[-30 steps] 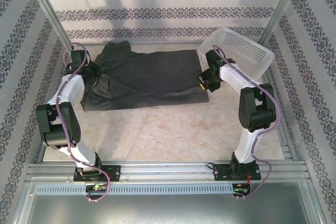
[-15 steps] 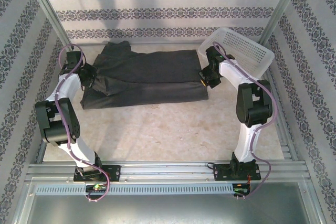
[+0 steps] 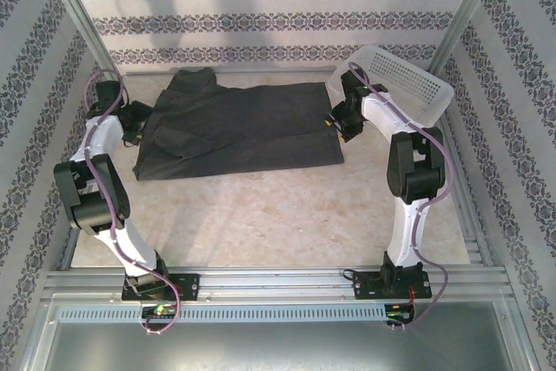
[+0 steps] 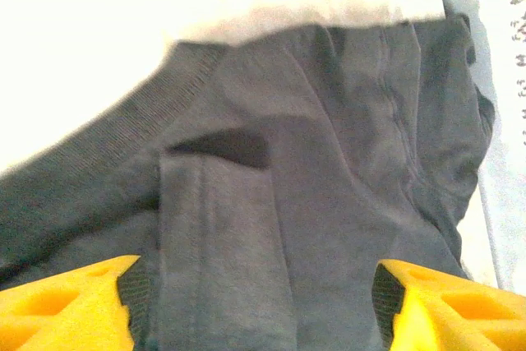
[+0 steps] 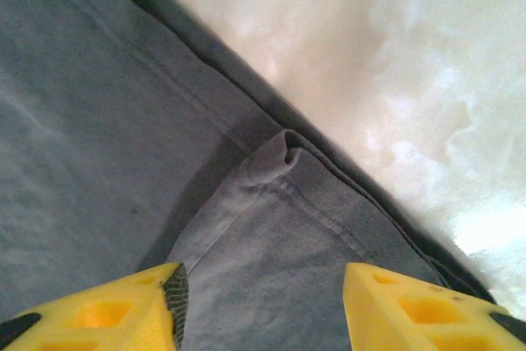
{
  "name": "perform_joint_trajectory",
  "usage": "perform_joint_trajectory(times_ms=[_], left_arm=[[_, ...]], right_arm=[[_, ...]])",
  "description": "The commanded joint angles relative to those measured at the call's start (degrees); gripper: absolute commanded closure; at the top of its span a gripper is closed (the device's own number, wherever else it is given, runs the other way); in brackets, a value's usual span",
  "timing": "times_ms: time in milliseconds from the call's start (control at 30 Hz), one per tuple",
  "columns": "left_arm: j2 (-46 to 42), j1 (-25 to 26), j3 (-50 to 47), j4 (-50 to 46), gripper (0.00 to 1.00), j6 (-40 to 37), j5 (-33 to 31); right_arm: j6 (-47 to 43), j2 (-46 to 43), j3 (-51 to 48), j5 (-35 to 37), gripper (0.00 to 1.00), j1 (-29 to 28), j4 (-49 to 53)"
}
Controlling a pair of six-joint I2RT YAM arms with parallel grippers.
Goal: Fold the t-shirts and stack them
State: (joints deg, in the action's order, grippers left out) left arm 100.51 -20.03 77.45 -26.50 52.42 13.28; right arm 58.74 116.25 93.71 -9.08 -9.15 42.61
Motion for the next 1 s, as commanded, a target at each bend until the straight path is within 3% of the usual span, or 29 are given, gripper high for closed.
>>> perform_joint_trajectory(times_ms=[0,167,300,733,867,967], left_arm=[[-5.26,-2.64,-2.88,-6.71,0.29,-2.17,-0.13],[-12.0,-5.07,-16.13,-5.24,0.42,-1.17,1.32],[-11.01,-6.8,-22.01,-2.79,0.52,-0.54,4.62],[0.48,-7.82,-19.36,-2.07,0.54,-1.97,4.07],[1.22,-7.83,-19.26,-2.15,0.61,-1.62,2.16],[1.87,-7.81,-19.06,-1.96,0.7,-1.96,1.75]], right_arm=[[-4.73,-8.32,-6.26,0.32,0.46,0.95,0.54],[-6.38,-15.18,-20.28,-2.61,0.46,0.89,-5.25],[-6.89,-15.16,-26.19,-4.61,0.47,0.8,-8.1],[-6.76,-5.62,-21.04,-3.12,0.49,0.28,-6.82],[-5.6,-3.74,-19.35,-0.82,0.52,-0.33,-5.25],[-4.86,-2.76,-18.88,-0.67,0.61,-0.91,-6.29]])
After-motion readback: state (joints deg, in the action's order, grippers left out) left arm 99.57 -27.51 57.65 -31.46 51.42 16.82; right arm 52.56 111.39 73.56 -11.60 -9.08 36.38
